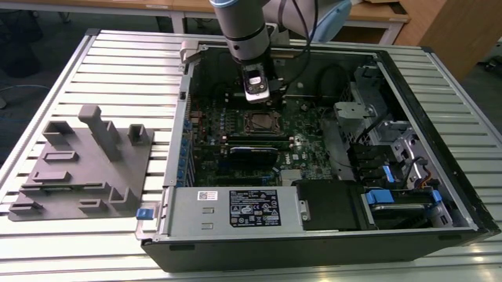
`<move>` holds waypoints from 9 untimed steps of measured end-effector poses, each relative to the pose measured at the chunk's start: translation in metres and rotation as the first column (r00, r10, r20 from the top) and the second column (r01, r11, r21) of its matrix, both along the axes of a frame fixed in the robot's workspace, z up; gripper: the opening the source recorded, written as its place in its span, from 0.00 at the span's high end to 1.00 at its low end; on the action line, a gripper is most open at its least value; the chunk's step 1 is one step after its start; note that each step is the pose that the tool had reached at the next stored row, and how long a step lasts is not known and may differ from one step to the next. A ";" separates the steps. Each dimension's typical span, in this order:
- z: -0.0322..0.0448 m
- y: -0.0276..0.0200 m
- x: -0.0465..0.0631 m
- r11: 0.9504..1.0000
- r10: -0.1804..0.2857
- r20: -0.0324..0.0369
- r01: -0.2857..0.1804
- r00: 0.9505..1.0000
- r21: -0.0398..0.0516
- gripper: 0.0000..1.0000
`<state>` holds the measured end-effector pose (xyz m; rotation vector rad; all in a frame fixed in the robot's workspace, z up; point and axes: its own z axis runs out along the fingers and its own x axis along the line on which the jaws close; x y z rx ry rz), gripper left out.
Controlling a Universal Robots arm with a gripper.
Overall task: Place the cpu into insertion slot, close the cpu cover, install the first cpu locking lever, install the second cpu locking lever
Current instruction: 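Install the first cpu locking lever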
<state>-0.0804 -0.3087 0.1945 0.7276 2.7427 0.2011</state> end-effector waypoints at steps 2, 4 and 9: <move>-0.0010 -0.0009 0.000 1.000 0.000 0.002 0.000 1.000 0.000 0.89; -0.0013 -0.0012 0.000 1.000 0.000 0.003 0.000 1.000 0.000 0.89; -0.0004 -0.0013 0.000 1.000 0.000 0.003 0.000 1.000 0.001 0.89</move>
